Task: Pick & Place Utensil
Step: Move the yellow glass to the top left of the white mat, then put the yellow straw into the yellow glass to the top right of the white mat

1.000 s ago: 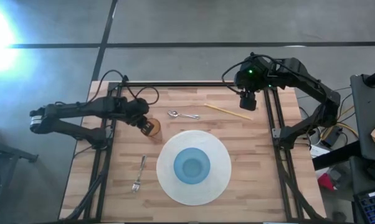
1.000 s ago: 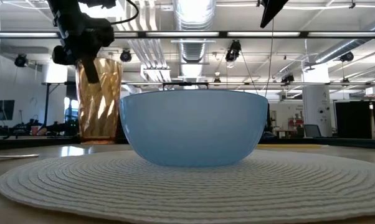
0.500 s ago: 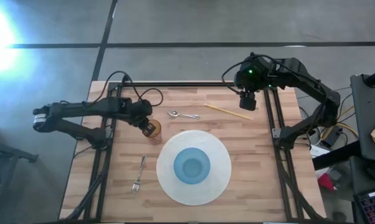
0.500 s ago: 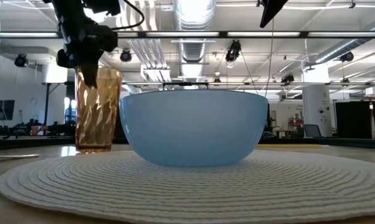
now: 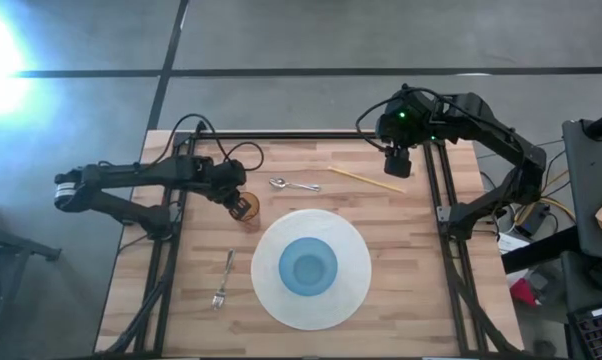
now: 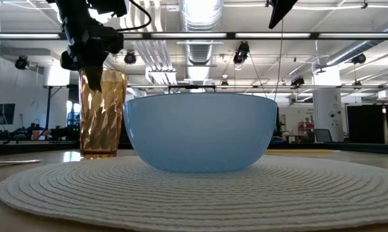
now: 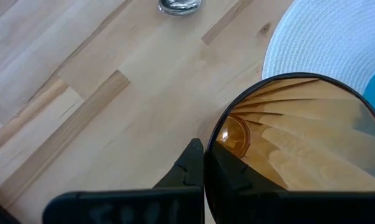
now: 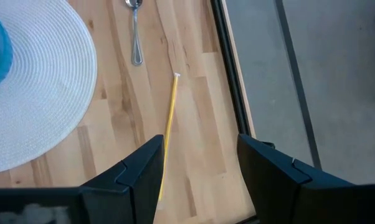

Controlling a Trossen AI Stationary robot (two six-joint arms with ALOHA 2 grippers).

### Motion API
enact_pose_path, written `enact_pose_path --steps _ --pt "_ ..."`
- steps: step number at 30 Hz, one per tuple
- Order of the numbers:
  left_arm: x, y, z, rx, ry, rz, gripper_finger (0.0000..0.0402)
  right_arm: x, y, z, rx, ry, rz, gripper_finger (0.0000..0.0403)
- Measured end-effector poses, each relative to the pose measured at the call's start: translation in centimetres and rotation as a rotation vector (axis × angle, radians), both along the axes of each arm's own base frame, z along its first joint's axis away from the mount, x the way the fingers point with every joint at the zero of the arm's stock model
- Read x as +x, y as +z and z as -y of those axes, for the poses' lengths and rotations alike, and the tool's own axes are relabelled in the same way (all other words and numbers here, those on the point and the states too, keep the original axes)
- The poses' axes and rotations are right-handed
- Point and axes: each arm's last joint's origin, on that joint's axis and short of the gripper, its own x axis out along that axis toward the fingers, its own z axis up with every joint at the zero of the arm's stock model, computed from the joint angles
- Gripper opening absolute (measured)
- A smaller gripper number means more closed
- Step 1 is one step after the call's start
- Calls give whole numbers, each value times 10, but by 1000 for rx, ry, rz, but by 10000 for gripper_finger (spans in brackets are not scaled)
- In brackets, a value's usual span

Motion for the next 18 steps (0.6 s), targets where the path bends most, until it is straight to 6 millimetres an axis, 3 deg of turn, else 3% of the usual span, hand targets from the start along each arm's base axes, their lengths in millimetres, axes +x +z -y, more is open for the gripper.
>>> enact_pose_path --steps 5,18 --pt "0 0 0 0 -1 -3 13 0 0 0 0 0 0 199" --pt "-1 3 0 5 -24 3 93 0 0 0 0 0 0 199"
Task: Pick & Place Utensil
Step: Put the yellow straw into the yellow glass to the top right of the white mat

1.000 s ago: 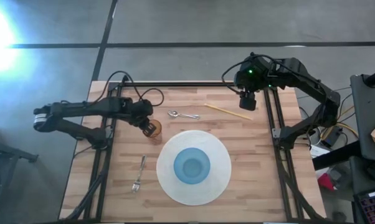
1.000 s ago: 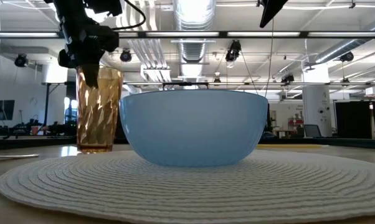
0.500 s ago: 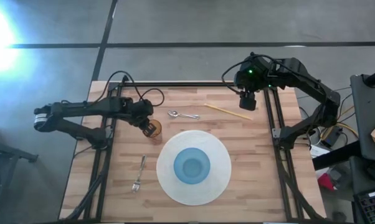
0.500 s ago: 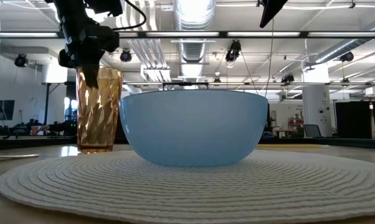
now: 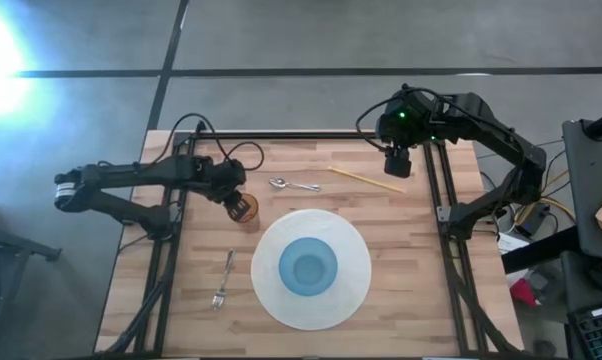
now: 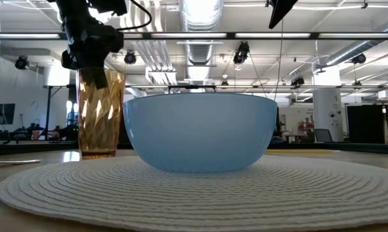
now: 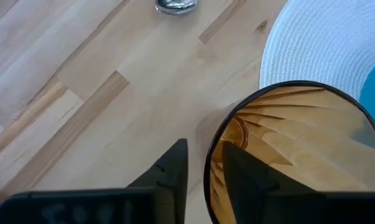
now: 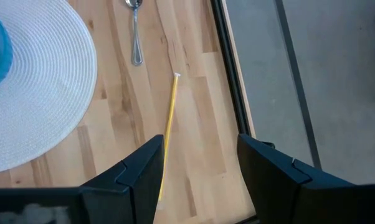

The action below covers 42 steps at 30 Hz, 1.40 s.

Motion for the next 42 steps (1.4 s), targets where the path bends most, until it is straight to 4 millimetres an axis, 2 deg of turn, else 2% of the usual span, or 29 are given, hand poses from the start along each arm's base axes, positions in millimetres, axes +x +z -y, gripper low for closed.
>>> enact_pose_path --steps 8,17,21,24,29,34,38,42 --pt "1 24 0 23 -31 46 130 0 0 0 0 0 -1 199" --pt "-3 77 1 74 -87 140 136 -1 -1 0 -6 21 -18 199" --pt "-4 102 0 172 -139 205 135 0 -4 0 6 27 -26 199" --pt "-2 113 -2 255 -143 254 136 2 -9 -1 54 51 -32 199" --pt "9 114 -4 340 -216 334 132 6 -28 0 98 60 -92 199" --pt "21 99 -5 373 -297 394 131 11 -55 1 150 66 -163 199" --pt "33 82 -4 339 -401 478 131 20 -79 2 230 108 -152 199" --pt "38 76 -4 365 -444 532 131 24 -102 4 245 117 -166 199"
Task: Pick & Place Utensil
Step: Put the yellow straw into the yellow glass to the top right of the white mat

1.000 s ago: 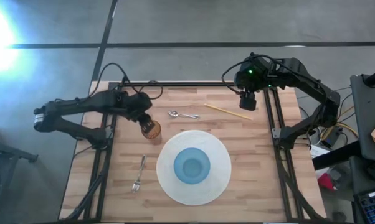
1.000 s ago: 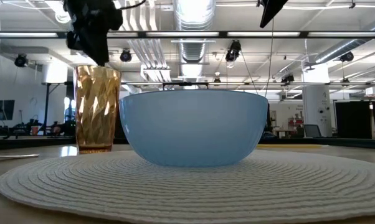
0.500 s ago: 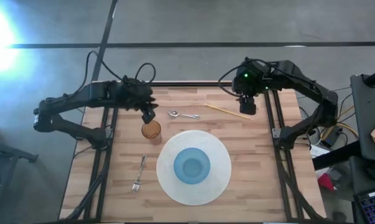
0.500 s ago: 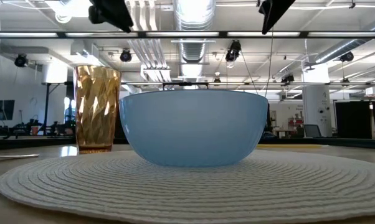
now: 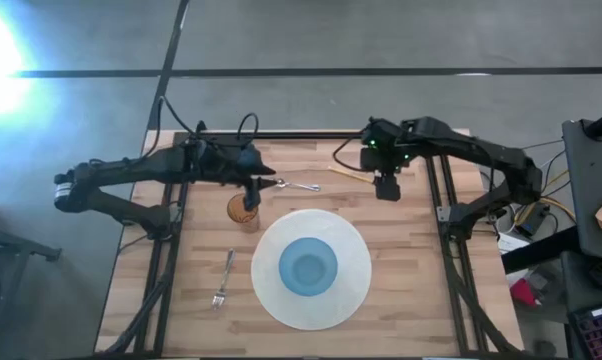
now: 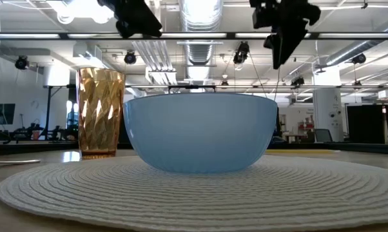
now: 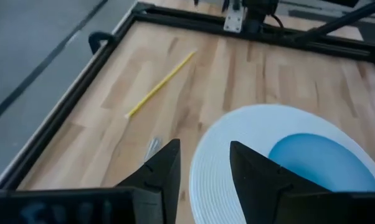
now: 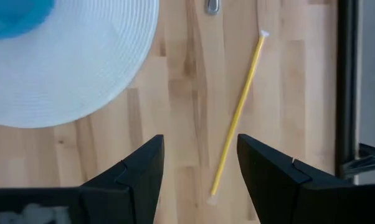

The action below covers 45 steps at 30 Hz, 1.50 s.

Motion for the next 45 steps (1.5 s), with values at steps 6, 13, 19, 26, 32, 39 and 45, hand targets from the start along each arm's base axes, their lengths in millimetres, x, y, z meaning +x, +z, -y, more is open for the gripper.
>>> enact_pose_path --steps 6,13,19,26,32,39,45 --pt "2 1 -1 41 -19 24 131 4 -27 6 -3 -7 6 199" --pt "2 1 -1 83 -42 14 131 2 -57 22 -17 -39 26 199" --pt "1 4 -1 111 -50 19 131 -7 -82 42 -29 -123 50 199" --pt "0 3 -7 141 -3 1 131 -19 -103 58 -23 -226 51 199" --pt "-2 4 -15 142 30 0 131 -26 -117 63 -22 -267 57 199" --pt "-3 4 -18 135 47 1 131 -29 -129 63 -22 -287 65 199" --pt "-3 4 -18 120 56 6 131 -31 -135 61 -31 -235 47 199"
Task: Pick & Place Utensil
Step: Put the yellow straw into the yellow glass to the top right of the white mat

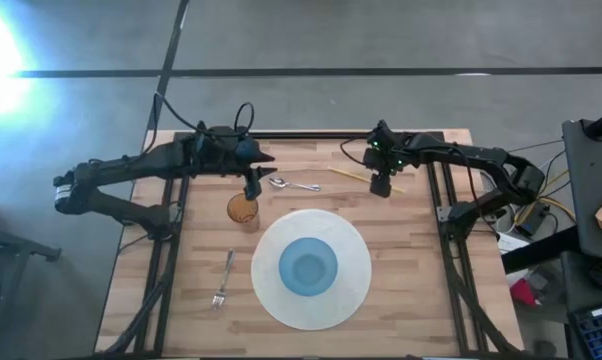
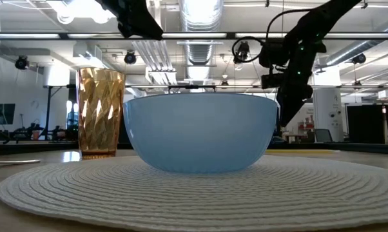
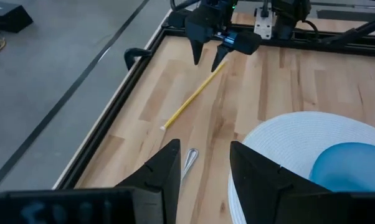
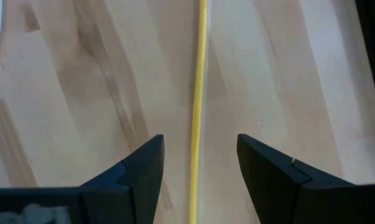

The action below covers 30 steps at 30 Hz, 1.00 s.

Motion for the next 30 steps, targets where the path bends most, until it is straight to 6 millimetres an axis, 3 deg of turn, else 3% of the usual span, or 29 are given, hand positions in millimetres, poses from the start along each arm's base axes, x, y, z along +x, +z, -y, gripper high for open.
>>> enact_pose_path --steps 13,30 --pt "0 0 0 4 -2 -3 131 10 4 7 -91 32 101 199" --pt "-1 -2 0 1 -3 -21 131 51 -6 37 78 54 -51 199"
